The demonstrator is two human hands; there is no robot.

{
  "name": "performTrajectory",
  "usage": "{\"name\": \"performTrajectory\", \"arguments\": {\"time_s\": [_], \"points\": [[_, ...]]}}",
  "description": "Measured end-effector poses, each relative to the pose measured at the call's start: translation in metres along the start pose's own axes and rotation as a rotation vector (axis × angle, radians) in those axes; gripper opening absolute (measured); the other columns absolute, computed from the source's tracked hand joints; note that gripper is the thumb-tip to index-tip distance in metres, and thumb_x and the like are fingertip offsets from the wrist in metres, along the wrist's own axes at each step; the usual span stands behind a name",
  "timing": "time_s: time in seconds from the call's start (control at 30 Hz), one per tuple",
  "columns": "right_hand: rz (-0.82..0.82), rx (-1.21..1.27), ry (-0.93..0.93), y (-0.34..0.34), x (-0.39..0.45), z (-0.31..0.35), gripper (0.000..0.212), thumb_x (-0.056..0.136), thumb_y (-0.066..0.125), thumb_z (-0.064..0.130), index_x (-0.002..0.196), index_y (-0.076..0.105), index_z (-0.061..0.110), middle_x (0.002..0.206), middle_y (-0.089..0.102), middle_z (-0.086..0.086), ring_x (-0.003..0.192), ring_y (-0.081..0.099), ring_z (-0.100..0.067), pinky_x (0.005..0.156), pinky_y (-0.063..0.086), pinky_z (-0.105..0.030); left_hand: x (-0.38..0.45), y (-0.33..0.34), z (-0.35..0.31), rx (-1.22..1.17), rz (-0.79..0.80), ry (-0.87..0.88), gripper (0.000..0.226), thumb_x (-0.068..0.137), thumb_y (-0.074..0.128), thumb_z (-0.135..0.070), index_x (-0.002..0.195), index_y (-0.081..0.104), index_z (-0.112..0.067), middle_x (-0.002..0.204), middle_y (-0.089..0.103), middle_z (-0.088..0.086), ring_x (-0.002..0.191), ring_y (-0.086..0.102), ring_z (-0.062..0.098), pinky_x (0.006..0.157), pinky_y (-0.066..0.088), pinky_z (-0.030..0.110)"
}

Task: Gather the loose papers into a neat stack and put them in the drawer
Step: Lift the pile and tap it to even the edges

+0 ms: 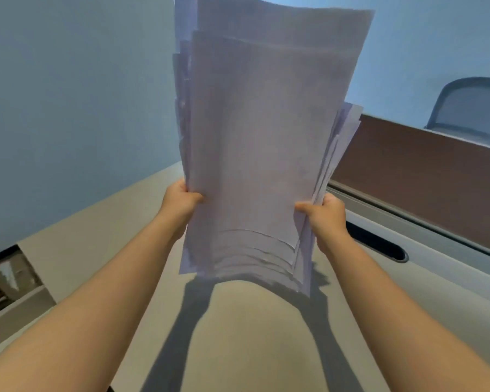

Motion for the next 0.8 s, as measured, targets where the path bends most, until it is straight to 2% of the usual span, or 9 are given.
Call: {"name": "performTrajectory", "arguments": {"time_s": [0.1, 0.2, 0.33, 0.43, 0.5, 0.57, 0.67, 0.73, 0.8], "points": [[-0.013, 0.052, -0.022, -0.004, 0.0, 0.006, 0.033, 0.081, 0.061, -0.002, 0.113, 0.057, -0.004, 0.097, 0.057, -0.006, 0.088, 0.054, -0.023, 0.079, 0.043, -0.029, -0.003, 0.002, -0.011, -0.028, 0.008, 0.037, 0.047, 0.077, 0.044, 0.022, 0.121, 0.053, 0.008, 0.107, 0.057, 0.011, 0.097, 0.054, 0.028, 0.085, 0.047, 0.038], [-0.01, 0.108, -0.009, -0.009, -0.001, 0.001, 0.034, 0.079, 0.062, -0.003, 0.113, 0.056, -0.002, 0.098, 0.058, -0.006, 0.087, 0.056, -0.024, 0.081, 0.043, -0.031, -0.007, 0.005, -0.008, -0.065, 0.038, 0.032, 0.045, 0.078, 0.051, 0.017, 0.122, 0.051, 0.009, 0.109, 0.056, 0.011, 0.1, 0.054, 0.029, 0.092, 0.045, 0.041], [0.05, 0.126, 0.011, -0.015, -0.002, -0.009, 0.019, 0.076, 0.064, -0.006, 0.09, 0.059, 0.007, 0.086, 0.061, -0.003, 0.071, 0.058, -0.016, 0.079, 0.045, -0.032, -0.01, 0.006, 0.007, -0.08, 0.071, -0.013, 0.049, 0.077, 0.059, 0.01, 0.124, 0.05, 0.002, 0.108, 0.059, 0.008, 0.099, 0.055, 0.03, 0.087, 0.047, 0.039], [0.088, 0.119, 0.039, -0.016, 0.0, -0.017, 0.036, 0.075, 0.064, -0.008, 0.109, 0.058, -0.001, 0.098, 0.06, -0.008, 0.08, 0.058, -0.02, 0.083, 0.045, -0.034, -0.009, 0.003, 0.019, -0.047, 0.104, -0.047, 0.051, 0.079, 0.06, 0.006, 0.127, 0.048, 0.0, 0.105, 0.059, 0.006, 0.101, 0.053, 0.026, 0.087, 0.047, 0.035], [0.095, 0.129, 0.058, -0.015, 0.003, -0.022, 0.04, 0.073, 0.065, -0.01, 0.112, 0.058, -0.005, 0.1, 0.06, -0.01, 0.082, 0.059, -0.023, 0.085, 0.046, -0.036, -0.006, 0.003, 0.024, -0.032, 0.125, -0.067, 0.052, 0.078, 0.061, 0.005, 0.128, 0.048, -0.002, 0.112, 0.057, 0.008, 0.104, 0.052, 0.028, 0.094, 0.045, 0.041], [0.077, 0.162, 0.06, -0.011, 0.005, -0.025, 0.04, 0.072, 0.065, -0.011, 0.111, 0.058, -0.005, 0.095, 0.062, -0.008, 0.087, 0.06, -0.027, 0.086, 0.046, -0.037, -0.004, 0.008, 0.026, -0.056, 0.119, -0.095, 0.049, 0.078, 0.061, 0.007, 0.125, 0.051, 0.0, 0.113, 0.059, 0.013, 0.101, 0.054, 0.03, 0.094, 0.046, 0.043], [0.053, 0.201, 0.015, -0.007, 0.008, -0.018, 0.031, 0.075, 0.063, -0.012, 0.103, 0.06, 0.002, 0.077, 0.06, 0.001, 0.07, 0.057, -0.016, 0.076, 0.049, -0.032, -0.002, 0.017, 0.021, -0.122, 0.077, -0.098, 0.045, 0.078, 0.06, 0.009, 0.122, 0.053, 0.007, 0.1, 0.064, 0.009, 0.091, 0.058, 0.028, 0.081, 0.049, 0.034], [0.047, 0.23, -0.013, -0.008, 0.012, -0.01, 0.029, 0.074, 0.062, -0.013, 0.096, 0.06, 0.005, 0.074, 0.06, 0.001, 0.066, 0.056, -0.015, 0.065, 0.048, -0.025, 0.002, 0.018, 0.013, -0.131, 0.07, -0.05, 0.047, 0.078, 0.06, 0.008, 0.124, 0.051, 0.008, 0.106, 0.062, 0.008, 0.098, 0.056, 0.027, 0.086, 0.047, 0.033], [0.06, 0.224, -0.029, -0.012, 0.016, -0.001, 0.024, 0.073, 0.062, -0.013, 0.086, 0.062, 0.007, 0.074, 0.061, -0.001, 0.066, 0.056, -0.018, 0.063, 0.047, -0.028, 0.005, 0.015, 0.003, -0.123, 0.089, -0.002, 0.052, 0.077, 0.062, 0.007, 0.127, 0.05, 0.005, 0.115, 0.058, 0.011, 0.103, 0.053, 0.028, 0.095, 0.044, 0.038]]}}
Point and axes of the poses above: each hand's wrist, its own x-axis towards the middle knuckle, its own y-axis out of the palm, z = x × y, the point moved 2 cm from there along x, towards the middle knuckle
